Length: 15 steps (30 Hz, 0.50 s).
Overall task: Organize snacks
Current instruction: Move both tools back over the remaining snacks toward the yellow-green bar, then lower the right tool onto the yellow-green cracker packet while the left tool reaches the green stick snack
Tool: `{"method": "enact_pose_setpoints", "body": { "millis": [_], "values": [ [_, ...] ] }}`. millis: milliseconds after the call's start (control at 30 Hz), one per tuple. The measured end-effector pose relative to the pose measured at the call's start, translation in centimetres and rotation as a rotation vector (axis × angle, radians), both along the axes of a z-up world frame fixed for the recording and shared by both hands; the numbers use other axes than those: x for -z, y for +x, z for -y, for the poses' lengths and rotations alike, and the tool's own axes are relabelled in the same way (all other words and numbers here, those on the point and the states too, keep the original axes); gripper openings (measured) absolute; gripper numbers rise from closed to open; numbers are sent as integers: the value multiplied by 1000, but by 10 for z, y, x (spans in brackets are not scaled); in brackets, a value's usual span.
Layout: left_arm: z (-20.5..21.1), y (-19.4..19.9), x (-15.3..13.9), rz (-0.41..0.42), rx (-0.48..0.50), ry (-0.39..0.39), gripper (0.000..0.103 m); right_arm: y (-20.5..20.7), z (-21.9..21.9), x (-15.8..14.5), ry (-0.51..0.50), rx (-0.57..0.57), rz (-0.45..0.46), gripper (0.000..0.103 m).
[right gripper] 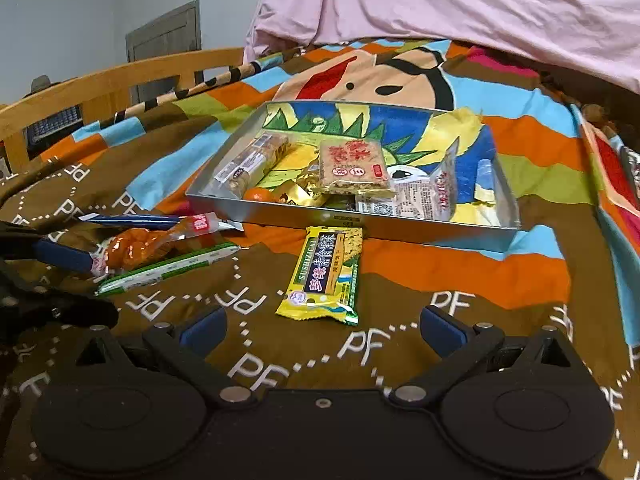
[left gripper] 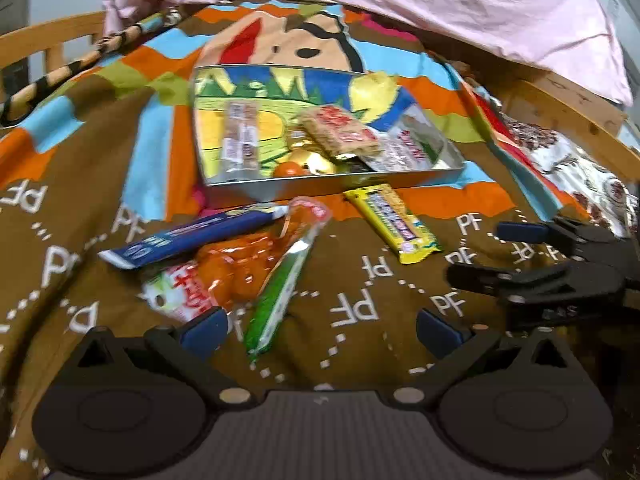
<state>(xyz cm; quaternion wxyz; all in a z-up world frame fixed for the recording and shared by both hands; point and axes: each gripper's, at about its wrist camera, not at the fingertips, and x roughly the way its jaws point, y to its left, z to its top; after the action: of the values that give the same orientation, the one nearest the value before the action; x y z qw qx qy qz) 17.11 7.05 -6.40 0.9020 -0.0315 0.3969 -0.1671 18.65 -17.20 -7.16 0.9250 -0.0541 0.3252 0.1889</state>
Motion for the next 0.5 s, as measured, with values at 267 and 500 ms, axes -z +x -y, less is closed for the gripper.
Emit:
{"method": "enact_pose_setpoints", "body": {
  "millis": [267,500],
  "values": [
    [7,15,10,-41,113,25,101,29,-4,12,-11,-45,-39,102],
    [7,31,14,-80,144,-2,100,59,-11,23,-1,-66,-68,102]
  ]
}}
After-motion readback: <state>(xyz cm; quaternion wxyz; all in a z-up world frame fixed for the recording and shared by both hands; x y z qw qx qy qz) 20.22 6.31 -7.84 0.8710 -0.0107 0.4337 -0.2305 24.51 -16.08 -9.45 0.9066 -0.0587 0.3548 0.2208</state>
